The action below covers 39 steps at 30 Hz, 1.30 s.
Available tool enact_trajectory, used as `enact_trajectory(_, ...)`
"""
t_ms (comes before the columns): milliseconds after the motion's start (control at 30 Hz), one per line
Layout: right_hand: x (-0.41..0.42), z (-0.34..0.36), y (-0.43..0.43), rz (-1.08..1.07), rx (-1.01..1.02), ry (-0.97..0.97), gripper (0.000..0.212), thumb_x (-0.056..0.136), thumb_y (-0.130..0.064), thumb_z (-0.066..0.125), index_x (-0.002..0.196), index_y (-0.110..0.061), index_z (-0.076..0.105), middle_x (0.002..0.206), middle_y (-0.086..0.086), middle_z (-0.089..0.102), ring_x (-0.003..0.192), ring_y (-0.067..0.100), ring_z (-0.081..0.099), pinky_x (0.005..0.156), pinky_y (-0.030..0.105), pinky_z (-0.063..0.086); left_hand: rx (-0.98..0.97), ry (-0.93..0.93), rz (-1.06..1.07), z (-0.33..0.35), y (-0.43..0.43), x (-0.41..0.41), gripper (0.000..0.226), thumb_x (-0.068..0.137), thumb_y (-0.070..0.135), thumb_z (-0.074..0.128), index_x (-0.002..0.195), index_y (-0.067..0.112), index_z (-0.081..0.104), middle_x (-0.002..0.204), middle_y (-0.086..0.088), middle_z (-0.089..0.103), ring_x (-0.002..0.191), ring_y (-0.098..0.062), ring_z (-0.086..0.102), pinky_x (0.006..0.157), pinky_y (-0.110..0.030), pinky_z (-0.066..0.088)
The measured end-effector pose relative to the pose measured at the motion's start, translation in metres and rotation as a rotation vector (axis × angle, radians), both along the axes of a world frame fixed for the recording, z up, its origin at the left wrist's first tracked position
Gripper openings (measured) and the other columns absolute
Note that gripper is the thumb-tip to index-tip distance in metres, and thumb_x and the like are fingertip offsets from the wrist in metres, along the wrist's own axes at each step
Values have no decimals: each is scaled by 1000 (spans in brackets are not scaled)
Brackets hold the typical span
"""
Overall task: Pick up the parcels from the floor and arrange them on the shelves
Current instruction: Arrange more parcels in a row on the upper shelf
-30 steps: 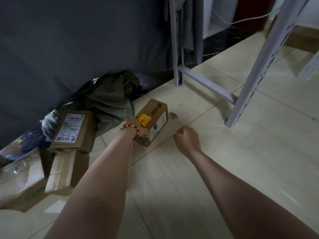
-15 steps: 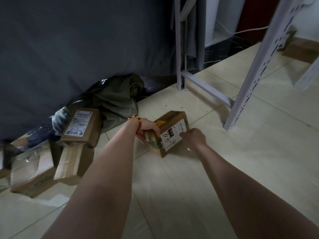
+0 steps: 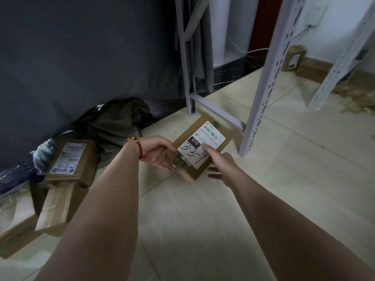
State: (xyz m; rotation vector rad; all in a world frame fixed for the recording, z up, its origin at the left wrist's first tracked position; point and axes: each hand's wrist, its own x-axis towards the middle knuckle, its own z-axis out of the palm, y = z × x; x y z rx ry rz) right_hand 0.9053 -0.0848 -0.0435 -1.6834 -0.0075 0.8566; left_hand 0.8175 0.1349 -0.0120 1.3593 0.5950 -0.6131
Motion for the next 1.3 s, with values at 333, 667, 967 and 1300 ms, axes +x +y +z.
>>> enact_trajectory(333,25,6,-43,-121,302,38,48,81,-43,76,120,-16,64,97,1,77,77,15,75,63,28,52,-125,-111,-130,1,-59,37,80,52,23,93,122,13,56,117,-9,71,106,-28,68,92,-44,53)
enact_trajectory(667,11,49,-164,-244,431,162,69,73,-47,79,131,-14,60,122,17,68,110,40,66,98,60,48,-128,-113,-92,46,-178,55,98,38,36,95,125,11,57,125,-12,64,119,-32,58,102,-46,45)
enact_trajectory(967,19,289,-221,-405,456,135,73,70,-47,81,131,-12,61,124,23,66,111,46,64,98,63,47,-171,-216,47,271,-266,70,72,59,30,81,126,10,63,125,-17,65,121,-39,58,107,-58,40)
enact_trajectory(1300,-31,566,-236,-217,348,42,64,69,-60,72,120,-22,69,118,10,71,112,36,65,104,59,44,-172,-265,213,526,-268,-13,78,61,34,85,130,8,58,127,-17,65,121,-40,58,106,-59,41)
